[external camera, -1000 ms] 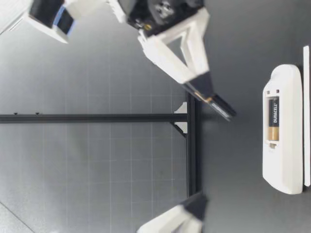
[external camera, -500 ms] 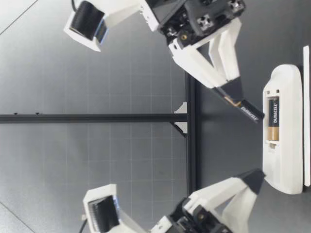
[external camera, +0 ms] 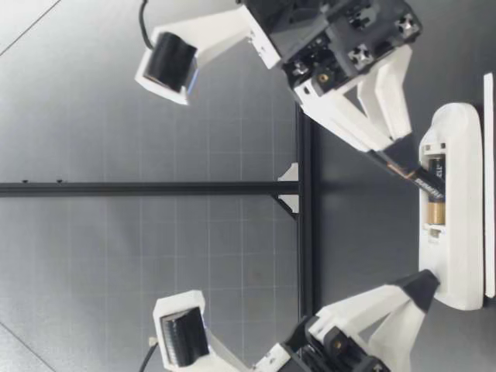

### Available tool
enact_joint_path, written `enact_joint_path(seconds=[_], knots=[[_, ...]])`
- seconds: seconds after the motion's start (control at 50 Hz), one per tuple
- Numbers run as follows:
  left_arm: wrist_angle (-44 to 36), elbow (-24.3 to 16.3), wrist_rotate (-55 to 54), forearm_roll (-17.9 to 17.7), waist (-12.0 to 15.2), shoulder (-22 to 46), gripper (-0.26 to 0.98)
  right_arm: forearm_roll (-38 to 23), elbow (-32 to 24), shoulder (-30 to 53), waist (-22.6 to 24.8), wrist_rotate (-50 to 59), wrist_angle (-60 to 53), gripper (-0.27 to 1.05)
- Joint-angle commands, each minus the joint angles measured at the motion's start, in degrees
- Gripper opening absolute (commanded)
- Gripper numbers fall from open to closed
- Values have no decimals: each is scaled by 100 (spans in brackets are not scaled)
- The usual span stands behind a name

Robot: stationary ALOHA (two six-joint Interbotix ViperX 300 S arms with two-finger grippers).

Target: Place the battery into the slot of the remote controller.

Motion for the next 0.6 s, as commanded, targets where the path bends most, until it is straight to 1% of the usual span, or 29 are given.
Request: enact_joint_path(seconds=[0.0,0.42,0.5,0.58], knots=[[-18,-53,-9,0,26,-53,-13,-18,-149,-44,-44,-9,88,2],[-18,-79,-26,0,26,-97,-13,-44,-466,-9,-44,-18,888,3],[-18,-79,-26,0,26,-97,-13,-44,-501,-18,-53,-18,1002,6],[-9,-62,-35,0,26,-105,-13,-44,-536,-44,-53,-18,1063,13]])
